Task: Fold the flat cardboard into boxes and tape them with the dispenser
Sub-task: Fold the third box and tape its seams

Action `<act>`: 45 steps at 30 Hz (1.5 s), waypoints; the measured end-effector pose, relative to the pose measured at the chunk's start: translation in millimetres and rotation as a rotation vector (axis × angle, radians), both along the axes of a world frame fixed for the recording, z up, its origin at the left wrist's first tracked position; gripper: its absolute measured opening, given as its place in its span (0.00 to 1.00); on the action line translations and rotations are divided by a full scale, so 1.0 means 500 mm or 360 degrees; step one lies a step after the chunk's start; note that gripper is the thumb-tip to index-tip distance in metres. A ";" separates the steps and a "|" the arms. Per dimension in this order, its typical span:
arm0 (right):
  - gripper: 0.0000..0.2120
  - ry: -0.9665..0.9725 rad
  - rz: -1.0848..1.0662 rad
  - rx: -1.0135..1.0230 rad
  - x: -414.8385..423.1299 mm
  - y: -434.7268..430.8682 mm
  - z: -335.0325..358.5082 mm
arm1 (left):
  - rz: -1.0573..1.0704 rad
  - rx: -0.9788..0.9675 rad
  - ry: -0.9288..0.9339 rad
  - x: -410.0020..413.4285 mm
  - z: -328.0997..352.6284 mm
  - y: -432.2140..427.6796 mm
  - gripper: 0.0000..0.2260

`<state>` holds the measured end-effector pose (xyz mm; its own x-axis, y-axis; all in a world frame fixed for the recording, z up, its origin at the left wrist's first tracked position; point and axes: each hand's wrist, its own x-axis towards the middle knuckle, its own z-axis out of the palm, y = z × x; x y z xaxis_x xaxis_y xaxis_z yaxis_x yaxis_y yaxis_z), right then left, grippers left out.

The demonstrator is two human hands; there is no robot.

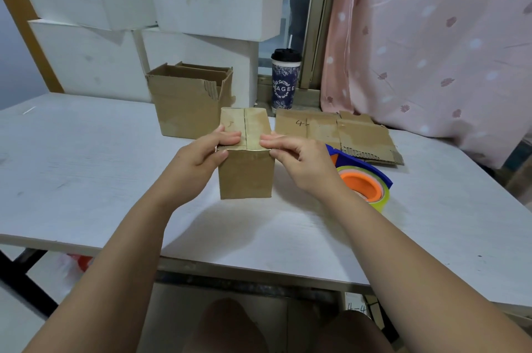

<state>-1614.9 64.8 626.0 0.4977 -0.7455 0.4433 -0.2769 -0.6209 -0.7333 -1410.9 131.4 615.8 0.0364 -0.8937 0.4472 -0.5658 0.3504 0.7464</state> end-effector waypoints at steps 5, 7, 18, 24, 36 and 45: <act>0.14 0.0052 -0.0099 -0.0026 0.013 0.014 0.006 | -0.0016 -0.0031 -0.0341 0.011 0.013 0.021 0.21; 0.15 0.0221 -0.0237 -0.0195 0.025 0.024 0.008 | 0.0136 -0.0136 -0.0449 -0.001 0.011 0.025 0.19; 0.22 0.0450 -0.0448 -0.0320 0.071 0.108 -0.001 | 0.0415 -0.0380 -0.0053 -0.028 0.011 0.068 0.24; 0.13 0.0476 -0.0286 -0.0376 0.083 0.084 0.003 | 0.1318 -0.0057 -0.0147 0.034 0.019 0.052 0.13; 0.28 0.0453 -0.0507 -0.0199 0.043 0.003 0.017 | 0.0934 -0.0382 -0.0120 0.033 -0.004 0.096 0.10; 0.30 0.0917 -0.0947 0.0166 -0.145 -0.042 0.020 | 0.0637 -0.0154 -0.0789 0.009 -0.008 0.074 0.18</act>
<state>-1687.5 44.0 636.0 0.1352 -0.9788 0.1538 -0.8867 -0.1888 -0.4221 -1406.3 168.1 611.9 0.1267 -0.8085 0.5747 -0.9365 0.0935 0.3380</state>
